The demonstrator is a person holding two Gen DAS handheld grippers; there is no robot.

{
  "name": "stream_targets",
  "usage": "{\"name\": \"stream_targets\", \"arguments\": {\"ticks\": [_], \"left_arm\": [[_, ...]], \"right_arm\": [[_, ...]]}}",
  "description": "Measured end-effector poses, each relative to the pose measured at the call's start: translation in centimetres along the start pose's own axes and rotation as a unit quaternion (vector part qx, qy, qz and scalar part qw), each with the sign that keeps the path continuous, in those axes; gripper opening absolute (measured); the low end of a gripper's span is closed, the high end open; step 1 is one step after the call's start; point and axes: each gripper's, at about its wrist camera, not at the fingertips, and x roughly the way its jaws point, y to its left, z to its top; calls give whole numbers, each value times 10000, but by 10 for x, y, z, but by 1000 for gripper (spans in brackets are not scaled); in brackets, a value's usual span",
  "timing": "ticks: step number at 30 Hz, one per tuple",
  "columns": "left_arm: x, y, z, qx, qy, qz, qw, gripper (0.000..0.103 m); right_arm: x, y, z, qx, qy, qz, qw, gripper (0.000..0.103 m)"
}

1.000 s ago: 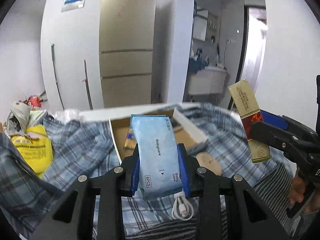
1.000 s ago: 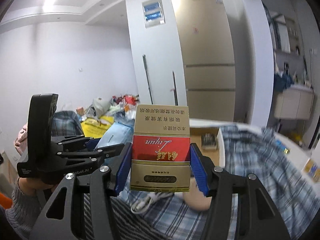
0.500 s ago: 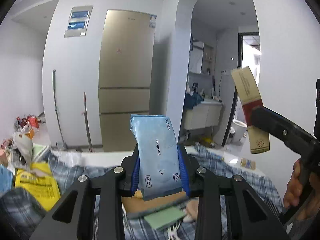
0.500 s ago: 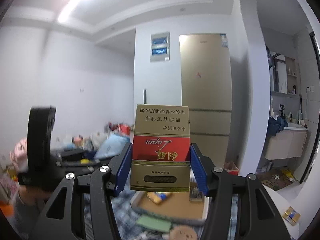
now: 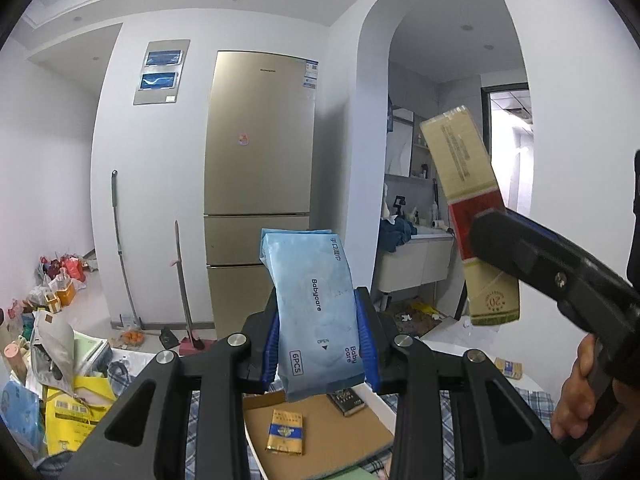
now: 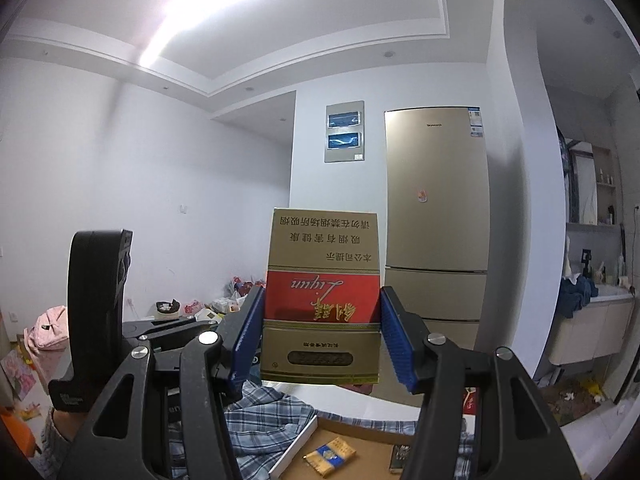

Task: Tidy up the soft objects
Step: 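Lift both packs and carry them over the cardboard box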

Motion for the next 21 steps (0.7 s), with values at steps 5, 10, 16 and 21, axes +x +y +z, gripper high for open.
{"name": "stream_targets", "arguments": {"ticks": [5, 10, 16, 21], "left_arm": [[21, 5, 7, 52, 41, 60, 10000, 36], [58, 13, -1, 31, 268, 103, 9996, 36], [109, 25, -30, 35, 795, 129, 9967, 36], [143, 37, -56, -53, 1241, 203, 9920, 36]], "right_arm": [[15, -13, -1, 88, 13, -30, 10000, 55], [38, -26, -12, 287, 108, -9, 9995, 55], [71, -45, -46, 505, 537, 144, 9972, 55], [91, -69, -68, 785, 853, 21, 9933, 56]]}}
